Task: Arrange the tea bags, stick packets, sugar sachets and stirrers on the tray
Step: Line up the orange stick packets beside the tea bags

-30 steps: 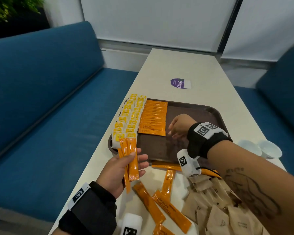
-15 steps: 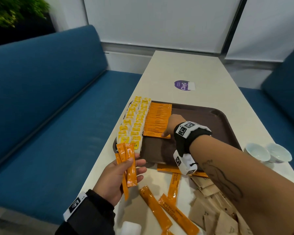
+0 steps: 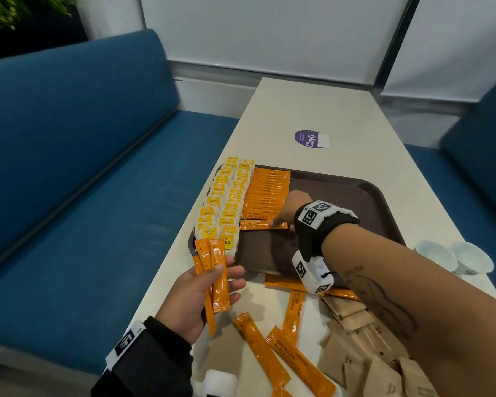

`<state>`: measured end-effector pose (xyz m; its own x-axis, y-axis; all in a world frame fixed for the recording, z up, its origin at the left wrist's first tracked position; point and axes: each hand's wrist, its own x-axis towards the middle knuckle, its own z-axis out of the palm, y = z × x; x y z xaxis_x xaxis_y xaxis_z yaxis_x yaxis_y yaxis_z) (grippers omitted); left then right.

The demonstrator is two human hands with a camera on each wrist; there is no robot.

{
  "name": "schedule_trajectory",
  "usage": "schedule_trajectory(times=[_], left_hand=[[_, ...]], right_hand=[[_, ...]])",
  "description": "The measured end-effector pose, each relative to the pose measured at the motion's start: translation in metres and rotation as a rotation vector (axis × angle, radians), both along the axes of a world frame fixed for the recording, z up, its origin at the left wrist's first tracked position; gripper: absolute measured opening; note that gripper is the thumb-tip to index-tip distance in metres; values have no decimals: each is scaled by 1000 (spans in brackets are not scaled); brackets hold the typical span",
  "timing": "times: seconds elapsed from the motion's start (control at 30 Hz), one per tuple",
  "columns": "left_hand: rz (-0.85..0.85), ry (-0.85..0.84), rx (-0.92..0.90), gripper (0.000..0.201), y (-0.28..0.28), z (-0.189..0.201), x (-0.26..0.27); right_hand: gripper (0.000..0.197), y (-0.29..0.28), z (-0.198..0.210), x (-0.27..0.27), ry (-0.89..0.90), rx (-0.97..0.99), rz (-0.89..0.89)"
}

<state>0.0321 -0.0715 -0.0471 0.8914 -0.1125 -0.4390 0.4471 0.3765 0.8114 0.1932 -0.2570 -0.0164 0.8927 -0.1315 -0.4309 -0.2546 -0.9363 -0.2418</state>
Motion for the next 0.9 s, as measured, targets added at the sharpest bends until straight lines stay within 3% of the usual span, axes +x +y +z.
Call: schedule_trajectory(times=[0.37,0.73,0.9], left_hand=[[11,-7,3,23,-1,-1,4],[22,15,-18,24,-5,-3,9],[23,26,-29,23,-6,-3,11]], right_hand=[[35,-6,-3,9,97,-217,82],[21,-20,5,10,340,92,-116],[16,-14,3,16,300,160,-99]])
